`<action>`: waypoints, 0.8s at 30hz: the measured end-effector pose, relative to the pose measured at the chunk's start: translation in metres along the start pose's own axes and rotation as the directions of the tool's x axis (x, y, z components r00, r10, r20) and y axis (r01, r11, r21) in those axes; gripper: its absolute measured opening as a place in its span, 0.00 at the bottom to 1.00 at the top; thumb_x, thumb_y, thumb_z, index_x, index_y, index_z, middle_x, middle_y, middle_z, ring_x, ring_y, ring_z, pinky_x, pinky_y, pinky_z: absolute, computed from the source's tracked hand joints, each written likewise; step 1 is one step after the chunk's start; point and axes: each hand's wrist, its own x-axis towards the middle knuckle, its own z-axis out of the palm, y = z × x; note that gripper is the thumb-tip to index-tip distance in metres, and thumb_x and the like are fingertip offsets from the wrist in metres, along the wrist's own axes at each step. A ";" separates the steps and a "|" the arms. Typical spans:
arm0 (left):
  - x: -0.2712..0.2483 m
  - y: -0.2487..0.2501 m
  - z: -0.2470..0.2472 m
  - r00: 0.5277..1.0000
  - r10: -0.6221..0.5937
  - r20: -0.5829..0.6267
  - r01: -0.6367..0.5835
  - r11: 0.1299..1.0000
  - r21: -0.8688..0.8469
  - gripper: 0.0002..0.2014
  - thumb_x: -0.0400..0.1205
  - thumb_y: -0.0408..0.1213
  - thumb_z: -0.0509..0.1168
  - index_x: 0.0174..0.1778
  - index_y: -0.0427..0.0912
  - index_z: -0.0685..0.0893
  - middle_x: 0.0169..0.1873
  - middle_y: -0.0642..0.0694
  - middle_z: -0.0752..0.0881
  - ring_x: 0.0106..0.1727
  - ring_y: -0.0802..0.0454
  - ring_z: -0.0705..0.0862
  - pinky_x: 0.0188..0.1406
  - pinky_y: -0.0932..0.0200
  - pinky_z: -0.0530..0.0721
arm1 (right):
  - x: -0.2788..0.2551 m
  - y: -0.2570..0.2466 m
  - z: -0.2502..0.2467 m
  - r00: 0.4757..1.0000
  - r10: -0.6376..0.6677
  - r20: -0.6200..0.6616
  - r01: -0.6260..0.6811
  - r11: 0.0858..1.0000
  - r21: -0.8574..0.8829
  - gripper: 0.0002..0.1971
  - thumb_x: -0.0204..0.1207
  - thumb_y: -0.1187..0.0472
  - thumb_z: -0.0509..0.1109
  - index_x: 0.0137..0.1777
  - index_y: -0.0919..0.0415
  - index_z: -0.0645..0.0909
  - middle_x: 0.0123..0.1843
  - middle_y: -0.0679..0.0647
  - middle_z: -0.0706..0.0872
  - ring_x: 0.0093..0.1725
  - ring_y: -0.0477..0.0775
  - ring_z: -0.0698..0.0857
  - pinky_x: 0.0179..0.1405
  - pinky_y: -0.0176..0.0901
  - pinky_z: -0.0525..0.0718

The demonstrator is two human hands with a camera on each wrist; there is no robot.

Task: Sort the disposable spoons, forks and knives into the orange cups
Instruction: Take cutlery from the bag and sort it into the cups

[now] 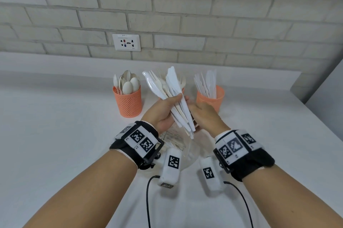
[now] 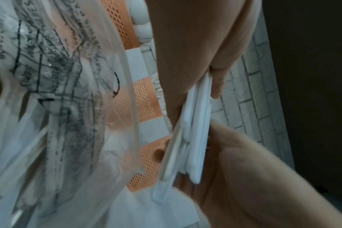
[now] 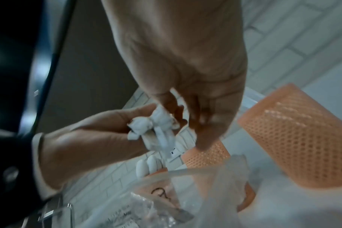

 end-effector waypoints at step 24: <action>0.011 -0.007 0.000 0.985 0.137 -0.109 -0.128 0.989 0.080 0.08 0.82 0.27 0.61 0.53 0.29 0.83 0.33 0.41 0.86 0.33 0.50 0.85 0.37 0.57 0.88 | 0.022 -0.014 0.000 0.979 -0.072 -0.190 0.126 0.949 0.290 0.11 0.82 0.65 0.53 0.57 0.68 0.74 0.44 0.62 0.86 0.42 0.58 0.86 0.43 0.50 0.88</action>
